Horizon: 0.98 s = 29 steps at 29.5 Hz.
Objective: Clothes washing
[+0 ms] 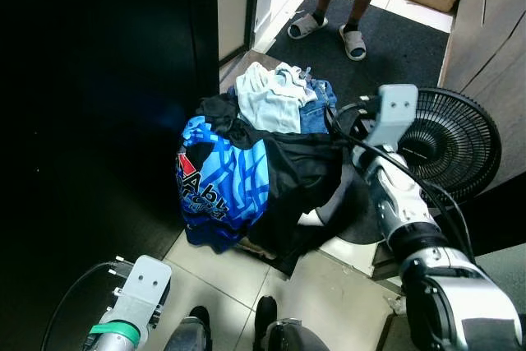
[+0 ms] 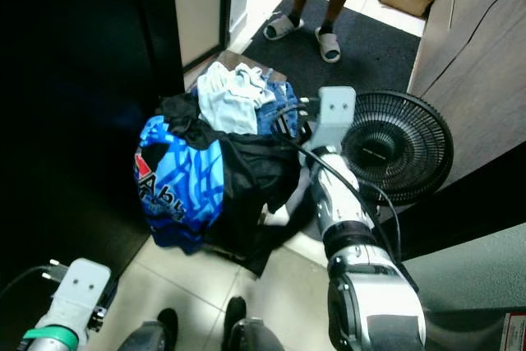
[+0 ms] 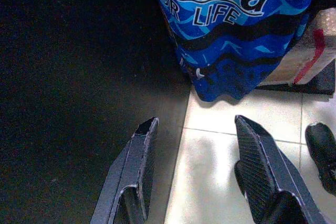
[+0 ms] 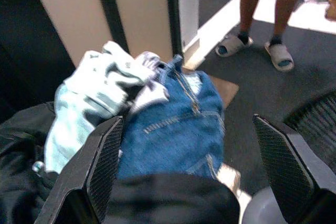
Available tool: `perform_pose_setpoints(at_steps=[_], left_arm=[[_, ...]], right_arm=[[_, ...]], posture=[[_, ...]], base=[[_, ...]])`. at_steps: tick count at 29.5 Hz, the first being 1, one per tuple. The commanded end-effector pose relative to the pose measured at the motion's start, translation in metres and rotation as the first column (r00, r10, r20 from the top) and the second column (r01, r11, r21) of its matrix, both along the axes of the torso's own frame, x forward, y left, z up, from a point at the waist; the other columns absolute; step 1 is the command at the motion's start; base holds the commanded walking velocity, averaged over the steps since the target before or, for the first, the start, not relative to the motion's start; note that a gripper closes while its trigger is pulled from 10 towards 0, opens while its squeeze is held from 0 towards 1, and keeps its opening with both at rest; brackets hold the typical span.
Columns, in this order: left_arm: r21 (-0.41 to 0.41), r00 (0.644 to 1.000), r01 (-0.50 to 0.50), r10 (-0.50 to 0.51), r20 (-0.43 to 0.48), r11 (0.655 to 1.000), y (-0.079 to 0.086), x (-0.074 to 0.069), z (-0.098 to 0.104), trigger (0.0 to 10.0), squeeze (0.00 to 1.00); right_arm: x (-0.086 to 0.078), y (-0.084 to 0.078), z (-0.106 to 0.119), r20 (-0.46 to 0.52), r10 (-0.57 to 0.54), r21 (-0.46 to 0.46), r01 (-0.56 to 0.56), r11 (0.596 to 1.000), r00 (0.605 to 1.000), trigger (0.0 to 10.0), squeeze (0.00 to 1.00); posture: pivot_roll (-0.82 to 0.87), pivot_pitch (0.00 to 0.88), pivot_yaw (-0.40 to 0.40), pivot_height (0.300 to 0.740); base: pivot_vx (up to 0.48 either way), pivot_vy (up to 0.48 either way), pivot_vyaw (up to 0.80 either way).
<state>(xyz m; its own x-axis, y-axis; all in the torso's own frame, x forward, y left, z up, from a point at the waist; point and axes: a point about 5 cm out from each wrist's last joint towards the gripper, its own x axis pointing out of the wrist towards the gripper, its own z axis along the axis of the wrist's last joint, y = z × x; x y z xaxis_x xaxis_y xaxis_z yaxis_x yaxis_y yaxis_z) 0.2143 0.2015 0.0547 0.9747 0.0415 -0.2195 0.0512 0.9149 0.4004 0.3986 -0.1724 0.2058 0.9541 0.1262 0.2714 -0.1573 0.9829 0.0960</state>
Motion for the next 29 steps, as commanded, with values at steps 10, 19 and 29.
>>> perform_pose_setpoints(at_steps=[10,19,29], left_arm=[[-0.001,0.999,0.015,-0.015,-0.039,1.000,0.001,-0.008,-0.006,10.0,0.00],[-0.004,0.999,-0.003,0.003,-0.037,1.000,0.001,-0.012,-0.005,10.0,0.00],[-0.007,0.998,-0.047,0.046,-0.044,0.999,0.004,-0.028,-0.005,10.0,0.00]], right_arm=[[-0.005,0.014,-0.011,0.001,0.186,0.122,-0.185,0.975,0.983,10.0,0.00],[-0.004,0.084,-0.019,-0.069,0.321,0.064,-0.317,0.946,0.944,10.0,0.00],[-0.016,0.159,-0.015,-0.122,0.514,0.097,-0.505,0.858,0.849,10.0,0.00]], posture=[[0.23,0.351,-0.029,0.740],[0.26,0.353,-0.053,0.740],[0.30,0.397,-0.079,0.740]], base=[[0.000,0.000,0.00],[0.000,0.000,0.00],[0.000,0.000,0.00]])
